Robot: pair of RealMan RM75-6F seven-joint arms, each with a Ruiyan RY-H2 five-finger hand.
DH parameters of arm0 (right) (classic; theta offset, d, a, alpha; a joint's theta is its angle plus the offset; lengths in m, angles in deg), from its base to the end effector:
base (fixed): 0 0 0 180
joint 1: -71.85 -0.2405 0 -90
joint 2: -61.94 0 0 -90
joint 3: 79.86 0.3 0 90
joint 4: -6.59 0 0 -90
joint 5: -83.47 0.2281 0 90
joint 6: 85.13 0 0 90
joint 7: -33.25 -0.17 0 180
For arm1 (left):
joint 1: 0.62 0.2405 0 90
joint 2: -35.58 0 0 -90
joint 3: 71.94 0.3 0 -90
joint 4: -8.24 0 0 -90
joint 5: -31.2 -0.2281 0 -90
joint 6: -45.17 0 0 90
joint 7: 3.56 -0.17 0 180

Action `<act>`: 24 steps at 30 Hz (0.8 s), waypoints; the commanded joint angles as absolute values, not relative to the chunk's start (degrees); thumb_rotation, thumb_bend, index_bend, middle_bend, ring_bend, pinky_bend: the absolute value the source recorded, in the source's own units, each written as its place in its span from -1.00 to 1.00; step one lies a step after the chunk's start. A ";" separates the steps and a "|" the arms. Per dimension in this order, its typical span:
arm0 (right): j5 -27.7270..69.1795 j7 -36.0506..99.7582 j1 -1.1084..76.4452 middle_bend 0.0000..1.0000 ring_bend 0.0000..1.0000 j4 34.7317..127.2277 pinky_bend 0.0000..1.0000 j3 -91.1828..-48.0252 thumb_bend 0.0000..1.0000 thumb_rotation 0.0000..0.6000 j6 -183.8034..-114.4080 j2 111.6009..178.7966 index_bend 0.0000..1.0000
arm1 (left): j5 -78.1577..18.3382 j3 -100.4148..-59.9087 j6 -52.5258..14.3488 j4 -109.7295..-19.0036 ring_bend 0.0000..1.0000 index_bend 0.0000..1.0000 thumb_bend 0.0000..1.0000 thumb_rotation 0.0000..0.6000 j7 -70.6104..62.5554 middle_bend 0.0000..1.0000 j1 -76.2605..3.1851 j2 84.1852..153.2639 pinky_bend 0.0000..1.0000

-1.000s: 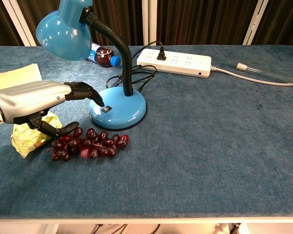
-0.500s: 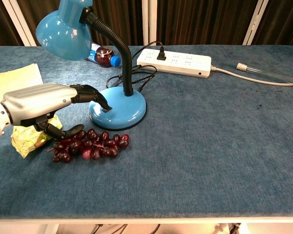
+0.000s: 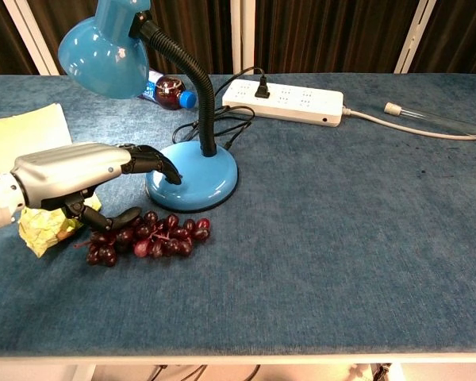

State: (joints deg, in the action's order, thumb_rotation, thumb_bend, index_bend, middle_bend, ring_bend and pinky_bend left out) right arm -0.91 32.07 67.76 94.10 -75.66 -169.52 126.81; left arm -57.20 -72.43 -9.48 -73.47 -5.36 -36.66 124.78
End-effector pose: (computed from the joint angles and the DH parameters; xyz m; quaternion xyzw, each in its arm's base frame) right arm -0.3800 -0.2134 0.1705 0.5863 -0.3794 0.3709 0.6121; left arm -0.2042 0.3234 -0.0759 -0.8036 -0.3669 -0.3727 0.2841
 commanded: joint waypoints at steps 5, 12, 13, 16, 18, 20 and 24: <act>-0.84 32.34 67.76 -1.00 -1.00 94.11 -1.00 -75.64 -0.65 1.00 -169.47 126.92 -1.00 | -57.01 -72.30 -9.17 -72.96 -1.00 -0.60 0.02 1.00 -4.71 -0.75 -37.27 125.06 -0.87; -0.64 32.44 67.85 -1.00 -1.00 94.10 -1.00 -75.52 -0.65 1.00 -169.58 127.01 -1.00 | -57.08 -72.42 -9.39 -72.68 -1.00 -0.60 0.02 1.00 -4.90 -0.75 -37.89 125.24 -0.87; -0.62 32.41 67.86 -1.00 -1.00 94.09 -1.00 -75.50 -0.65 1.00 -169.60 126.99 -1.00 | -57.18 -72.47 -9.77 -72.75 -1.00 -0.60 0.02 1.00 -4.93 -0.76 -37.85 125.15 -0.87; -0.57 32.21 67.85 -1.00 -1.00 94.10 -1.00 -75.37 -0.65 1.00 -169.67 126.90 -1.00 | -57.61 -72.70 -11.79 -73.50 -1.00 -0.61 0.01 1.00 -5.34 -0.78 -37.35 124.13 -0.87; -0.60 32.02 67.87 -1.00 -1.00 94.06 -1.00 -75.33 -0.65 1.00 -169.74 126.85 -1.00 | -57.78 -72.66 -13.16 -74.43 -1.00 -0.68 -0.02 1.00 -5.78 -0.80 -36.76 122.95 -0.87; -0.68 31.78 67.88 -1.00 -1.00 94.00 -1.00 -75.32 -0.65 1.00 -169.79 126.83 -1.00 | -57.62 -72.47 -15.01 -76.03 -1.00 -0.78 -0.04 1.00 -6.04 -0.82 -35.59 121.05 -0.87; -0.82 31.40 67.91 -1.00 -1.00 93.92 -1.00 -75.39 -0.65 1.00 -169.79 126.83 -1.00 | -56.43 -71.10 -19.18 -79.85 -1.00 -0.87 -0.19 1.00 -7.38 -0.82 -31.79 116.06 -0.86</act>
State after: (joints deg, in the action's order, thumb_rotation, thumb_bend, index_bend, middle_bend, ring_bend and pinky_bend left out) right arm -0.80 31.42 67.90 93.93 -75.37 -169.78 126.83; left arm -57.12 -71.96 -16.94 -77.81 -6.39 -33.92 118.52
